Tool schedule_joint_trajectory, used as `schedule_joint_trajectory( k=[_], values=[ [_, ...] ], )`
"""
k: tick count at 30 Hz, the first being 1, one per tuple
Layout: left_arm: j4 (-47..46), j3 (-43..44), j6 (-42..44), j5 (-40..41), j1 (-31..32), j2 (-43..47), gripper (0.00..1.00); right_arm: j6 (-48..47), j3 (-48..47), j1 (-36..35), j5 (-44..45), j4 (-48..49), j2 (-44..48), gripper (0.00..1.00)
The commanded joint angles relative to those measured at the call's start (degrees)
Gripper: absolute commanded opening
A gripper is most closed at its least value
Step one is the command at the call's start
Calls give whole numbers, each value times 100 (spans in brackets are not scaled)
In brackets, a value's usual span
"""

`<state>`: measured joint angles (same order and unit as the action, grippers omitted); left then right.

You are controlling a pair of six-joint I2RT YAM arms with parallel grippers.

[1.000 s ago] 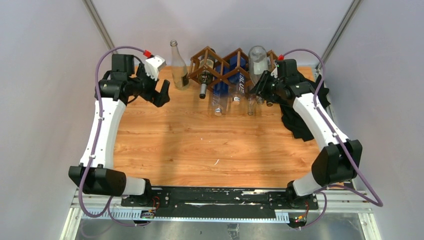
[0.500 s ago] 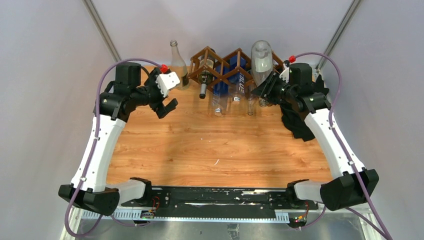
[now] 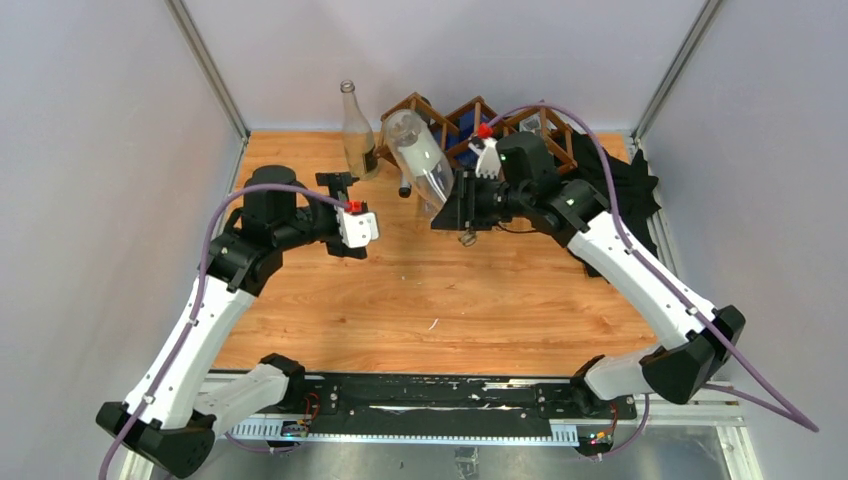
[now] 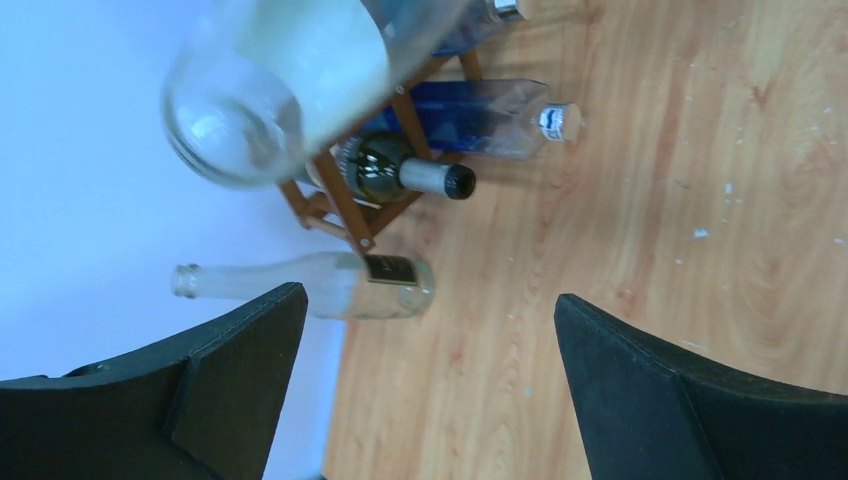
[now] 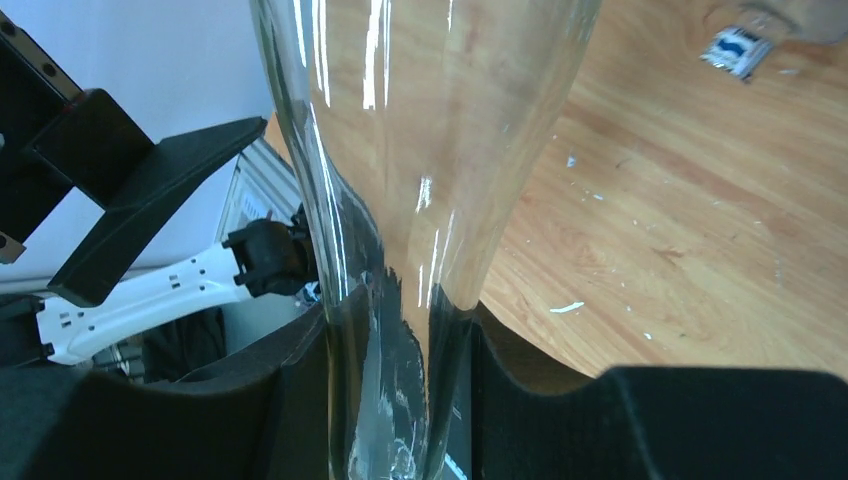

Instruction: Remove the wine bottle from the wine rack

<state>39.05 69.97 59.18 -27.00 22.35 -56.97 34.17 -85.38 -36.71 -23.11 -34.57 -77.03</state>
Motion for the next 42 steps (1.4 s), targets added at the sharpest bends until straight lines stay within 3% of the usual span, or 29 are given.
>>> schedule_joint_trajectory(
  k=[1, 13, 27, 31, 36, 37, 38, 40, 42],
  values=[
    [-1387, -703, 630, 64, 158, 525, 100, -325, -476, -269, -236, 934, -121, 0],
    [-1917, -1823, 2109, 436, 1140, 844, 100, -483, -830, -900, -810, 986, -855, 0],
    [-2383, -2537, 2634, 265, 1238, 1182, 97, -561, -1250, -1488, -1207, 989, -1433, 0],
    [-2364, -2641, 2811, 225, 1237, 1290, 80, -536, -1378, -1580, -1340, 1005, -1619, 0],
    [-2557, -2691, 2768, 366, 1233, 1341, 37, -579, -1330, -1593, -1341, 1014, -1612, 0],
    [-2652, -2728, 2747, 397, 1236, 1353, 23, -600, -1304, -1587, -1310, 1002, -1591, 4],
    [-2741, -2772, 2714, 432, 1243, 1368, 15, -621, -1281, -1567, -1269, 991, -1561, 9],
    [-2934, -2887, 2652, 490, 1236, 1423, 0, -631, -1177, -1493, -1180, 989, -1469, 32],
    [-3029, -2926, 2578, 517, 1231, 1454, 0, -613, -1038, -1388, -1103, 1002, -1342, 51]
  ],
)
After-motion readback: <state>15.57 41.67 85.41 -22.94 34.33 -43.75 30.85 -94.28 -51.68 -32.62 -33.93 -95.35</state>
